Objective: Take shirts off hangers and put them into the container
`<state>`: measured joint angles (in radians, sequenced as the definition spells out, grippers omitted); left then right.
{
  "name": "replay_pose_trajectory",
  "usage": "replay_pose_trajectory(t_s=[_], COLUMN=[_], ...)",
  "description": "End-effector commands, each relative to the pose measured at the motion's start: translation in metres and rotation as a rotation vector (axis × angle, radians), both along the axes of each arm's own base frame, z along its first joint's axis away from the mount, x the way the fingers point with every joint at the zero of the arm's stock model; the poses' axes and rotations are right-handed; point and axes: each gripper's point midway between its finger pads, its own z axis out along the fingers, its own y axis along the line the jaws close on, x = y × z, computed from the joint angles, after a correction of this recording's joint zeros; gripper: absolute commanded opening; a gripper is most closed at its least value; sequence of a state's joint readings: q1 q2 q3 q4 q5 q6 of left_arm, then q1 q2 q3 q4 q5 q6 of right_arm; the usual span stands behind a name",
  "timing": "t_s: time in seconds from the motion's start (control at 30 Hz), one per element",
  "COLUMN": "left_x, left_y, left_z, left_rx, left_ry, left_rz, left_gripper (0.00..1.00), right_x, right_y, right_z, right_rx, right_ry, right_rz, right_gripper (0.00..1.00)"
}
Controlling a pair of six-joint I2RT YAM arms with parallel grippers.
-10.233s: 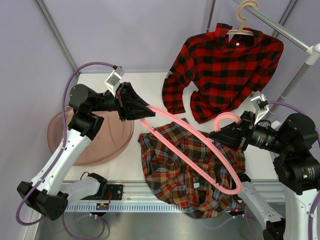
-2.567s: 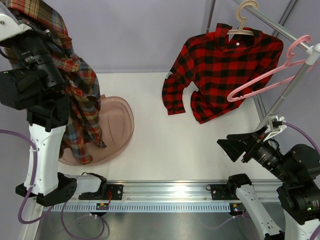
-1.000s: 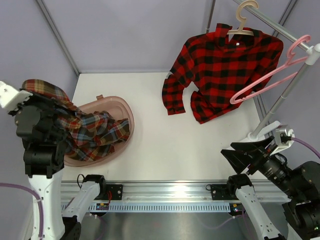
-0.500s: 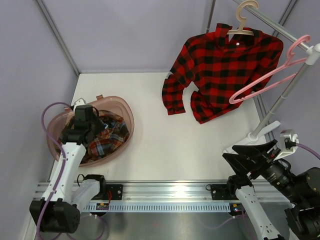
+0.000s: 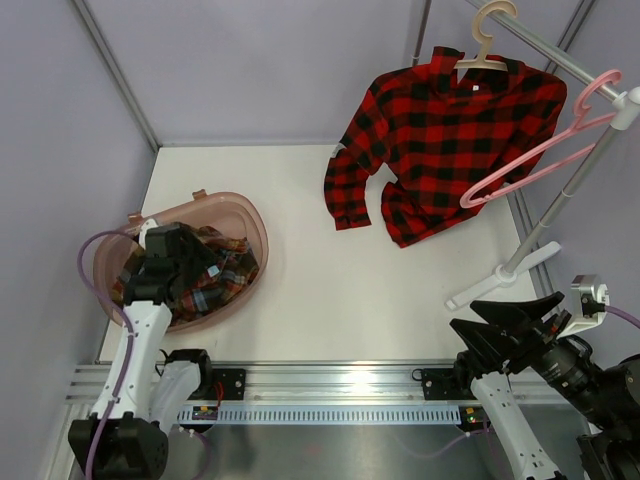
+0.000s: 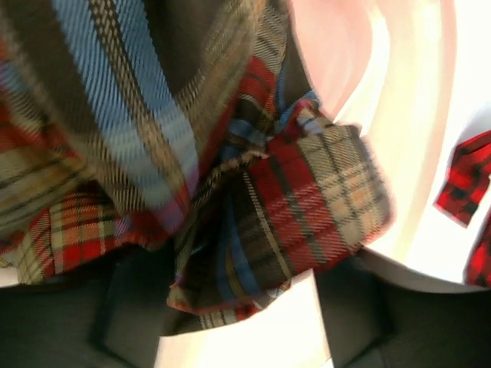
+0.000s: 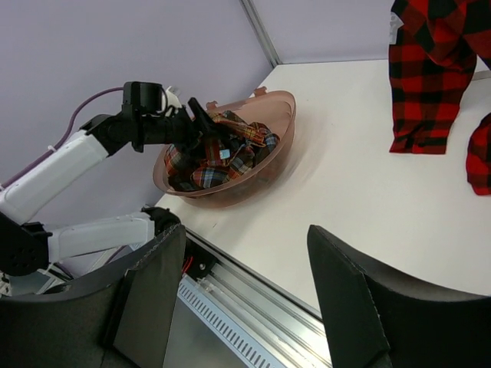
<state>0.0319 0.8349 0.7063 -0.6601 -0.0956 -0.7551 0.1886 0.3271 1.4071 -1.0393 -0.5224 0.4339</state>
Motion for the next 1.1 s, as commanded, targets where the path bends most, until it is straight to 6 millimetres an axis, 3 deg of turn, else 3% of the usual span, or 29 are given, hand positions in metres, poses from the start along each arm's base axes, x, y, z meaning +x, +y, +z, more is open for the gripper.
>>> replay_pose_trajectory(t_s=[0.0, 0.07, 0.1, 0.13, 0.2, 0.23, 0.27, 0.3, 0.33, 0.37, 0.4, 0.43, 0.47, 0.5, 0.53, 0.57, 0.6, 0.67, 0.73, 0.77, 0.8, 0.83, 0.87, 0.9, 0.97, 1.0, 1.03, 1.07], left_x=[0.004, -0.003, -0.008, -0.011, -0.008, -0.006, 0.0, 0.006, 0.012, 0.017, 0.012, 0.028, 0.027, 0.022, 0.046, 0.053, 0.047, 0.075, 0.092, 0.118, 0.126, 0.127, 0.131, 0.144, 0.15, 0.165, 0.17, 0.167], left_y=[0.022, 0.027, 0.028, 0.026, 0.012, 0.004, -0.006, -0.037, -0.053, -0.075, -0.105, -0.121, -0.135, -0.162, -0.18, -0.192, -0.208, -0.227, -0.235, -0.243, -0.247, -0.252, -0.258, -0.269, -0.275, -0.284, -0.288, -0.291], left_z=[0.087, 0.125, 0.144, 0.176, 0.203, 0.234, 0.249, 0.262, 0.276, 0.309, 0.32, 0.318, 0.348, 0.354, 0.344, 0.348, 0.374, 0.386, 0.389, 0.373, 0.371, 0.385, 0.382, 0.364, 0.371, 0.353, 0.351, 0.363], left_rx=[0.117, 0.161, 0.187, 0.196, 0.193, 0.19, 0.177, 0.136, 0.121, 0.122, 0.099, 0.086, 0.116, 0.128, 0.123, 0.139, 0.136, 0.08, 0.074, 0.052, 0.046, 0.058, 0.056, 0.034, 0.055, 0.036, 0.028, 0.029], left_ry=[-0.25, -0.346, -0.389, -0.455, -0.512, -0.606, -0.662, -0.734, -0.809, -0.979, -1.056, -1.069, -1.192, -1.241, -1.215, -1.235, -1.335, -1.405, -1.458, -1.429, -1.435, -1.493, -1.515, -1.507, -1.574, -1.543, -1.549, -1.606], left_rz=[0.064, 0.072, 0.06, 0.044, -0.051, -0.09, -0.147, -0.324, -0.416, -0.528, -0.701, -0.776, -0.852, -0.996, -1.058, -1.099, -1.172, -1.227, -1.229, -1.227, -1.238, -1.263, -1.288, -1.327, -1.336, -1.364, -1.376, -1.384], left_gripper=[0.82, 0.95, 0.95, 0.95, 0.78, 0.74, 0.72, 0.73, 0.75, 0.76, 0.77, 0.79, 0.8, 0.82, 0.86, 0.87, 0.88, 0.88, 0.94, 0.95, 0.95, 0.95, 0.96, 0.97, 0.99, 0.99, 0.99, 0.99], right_x=[-0.003, -0.001, 0.001, 0.003, 0.007, 0.009, 0.01, 0.012, 0.013, 0.014, 0.015, 0.015, 0.017, 0.017, 0.015, 0.016, 0.015, 0.013, 0.012, 0.012, 0.011, 0.012, 0.013, 0.016, 0.019, 0.02, 0.019, 0.02], right_y=[0.0, 0.0, 0.0, 0.001, 0.003, 0.003, 0.003, 0.002, 0.002, 0.002, 0.002, 0.001, 0.001, 0.002, 0.003, 0.004, 0.005, 0.005, 0.005, 0.005, 0.004, 0.004, 0.004, 0.003, 0.004, 0.005, 0.006, 0.006], right_z=[0.001, 0.001, 0.001, 0.002, 0.004, 0.006, 0.008, 0.01, 0.013, 0.016, 0.02, 0.024, 0.027, 0.032, 0.036, 0.039, 0.042, 0.048, 0.05, 0.05, 0.051, 0.049, 0.046, 0.045, 0.042, 0.043, 0.043, 0.042], right_rx=[-0.001, 0.001, 0.002, 0.009, 0.015, 0.016, 0.017, 0.017, 0.018, 0.019, 0.021, 0.025, 0.028, 0.032, 0.04, 0.045, 0.05, 0.052, 0.052, 0.049, 0.042, 0.036, 0.03, 0.023, 0.02, 0.026, 0.032, 0.038], right_ry=[-0.005, -0.004, -0.004, -0.004, 0.004, -0.002, -0.005, -0.005, -0.014, -0.018, -0.023, -0.033, -0.032, -0.039, -0.044, -0.045, -0.044, -0.056, -0.063, -0.065, -0.075, -0.066, -0.059, -0.054, -0.045, -0.053, -0.057, -0.057], right_rz=[0.001, -0.001, -0.002, 0.0, 0.006, 0.005, -0.002, -0.006, -0.011, -0.012, -0.015, -0.018, -0.019, -0.018, -0.009, -0.006, 0.005, 0.009, 0.006, 0.007, 0.008, 0.003, 0.002, -0.004, -0.005, 0.002, 0.007, 0.007], right_gripper=[0.74, 0.74, 0.74, 0.74, 0.74, 0.74, 0.74, 0.74, 0.74, 0.75, 0.74, 0.75, 0.75, 0.74, 0.74, 0.74, 0.74, 0.74, 0.74, 0.74, 0.74, 0.74, 0.73, 0.74, 0.73, 0.73, 0.73, 0.73])
